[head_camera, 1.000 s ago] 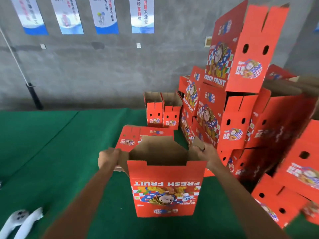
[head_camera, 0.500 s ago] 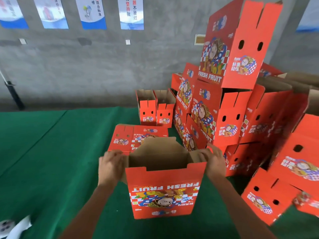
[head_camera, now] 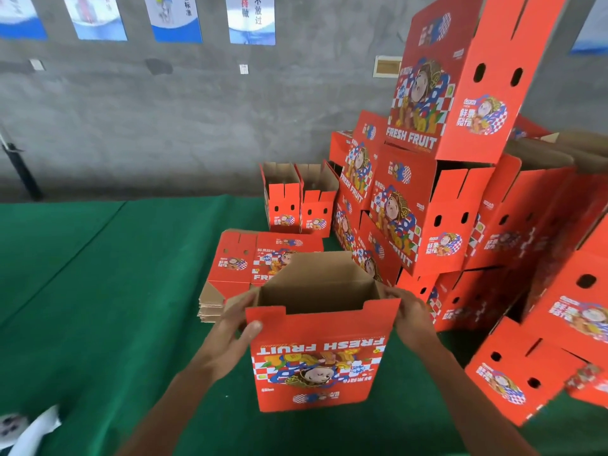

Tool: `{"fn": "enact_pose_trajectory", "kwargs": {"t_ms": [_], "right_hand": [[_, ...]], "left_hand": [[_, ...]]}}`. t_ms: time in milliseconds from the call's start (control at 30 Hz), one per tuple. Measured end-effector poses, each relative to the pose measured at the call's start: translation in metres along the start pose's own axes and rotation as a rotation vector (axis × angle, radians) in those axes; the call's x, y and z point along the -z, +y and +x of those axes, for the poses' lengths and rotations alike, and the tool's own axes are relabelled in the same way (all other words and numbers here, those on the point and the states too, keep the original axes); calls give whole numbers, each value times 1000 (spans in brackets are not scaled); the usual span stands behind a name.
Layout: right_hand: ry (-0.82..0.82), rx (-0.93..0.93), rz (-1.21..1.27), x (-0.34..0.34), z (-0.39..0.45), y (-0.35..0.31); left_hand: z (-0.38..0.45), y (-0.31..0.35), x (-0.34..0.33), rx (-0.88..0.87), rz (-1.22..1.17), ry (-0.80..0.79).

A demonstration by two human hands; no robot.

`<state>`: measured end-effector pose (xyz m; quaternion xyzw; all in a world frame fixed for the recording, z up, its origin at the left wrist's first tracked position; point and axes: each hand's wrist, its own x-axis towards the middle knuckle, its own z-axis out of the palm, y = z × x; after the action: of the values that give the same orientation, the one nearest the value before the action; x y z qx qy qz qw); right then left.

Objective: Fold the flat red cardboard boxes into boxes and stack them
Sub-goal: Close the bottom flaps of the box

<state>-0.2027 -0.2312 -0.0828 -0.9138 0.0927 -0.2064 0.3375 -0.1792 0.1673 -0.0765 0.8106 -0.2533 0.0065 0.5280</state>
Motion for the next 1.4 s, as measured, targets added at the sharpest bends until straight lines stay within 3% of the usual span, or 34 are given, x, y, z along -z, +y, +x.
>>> {"fn": "enact_pose_trajectory", "kwargs": {"t_ms": [100,200,267,367,500,700,800,867,967,1033,1200,1300,1400], "right_hand": [[5,-315,152,-2,4,0],[22,-598,499,5,7,-1],[52,-526,653,10,5,-6],[43,-270,717,15,-2,-26],[-66,37,560,8,-5,-47],[-89,23,658,0,-2,-58],[-136,52,604,-2,6,-57],[-224,60,535,-5,11,-61],[-313,15,233,-14,23,-62],[-294,-30,64,-21,30,-61],[-253,-37,-79,-32,41,-59],[-258,-2,-92,-36,41,-64],[-239,31,-94,-35,39,-62]], "left_hand": [[13,8,-10,141,135,133],[19,0,-15,322,387,199],[25,2,-15,337,493,203],[36,14,-23,287,604,190],[39,25,-40,310,933,174],[44,32,-49,306,1043,148],[43,32,-54,266,1008,205],[41,34,-53,114,945,308],[39,39,-53,-146,808,337],[37,41,-50,-226,696,302],[34,33,-42,-318,510,96],[35,27,-37,-170,431,-12],[42,26,-40,-188,458,-35]]}}
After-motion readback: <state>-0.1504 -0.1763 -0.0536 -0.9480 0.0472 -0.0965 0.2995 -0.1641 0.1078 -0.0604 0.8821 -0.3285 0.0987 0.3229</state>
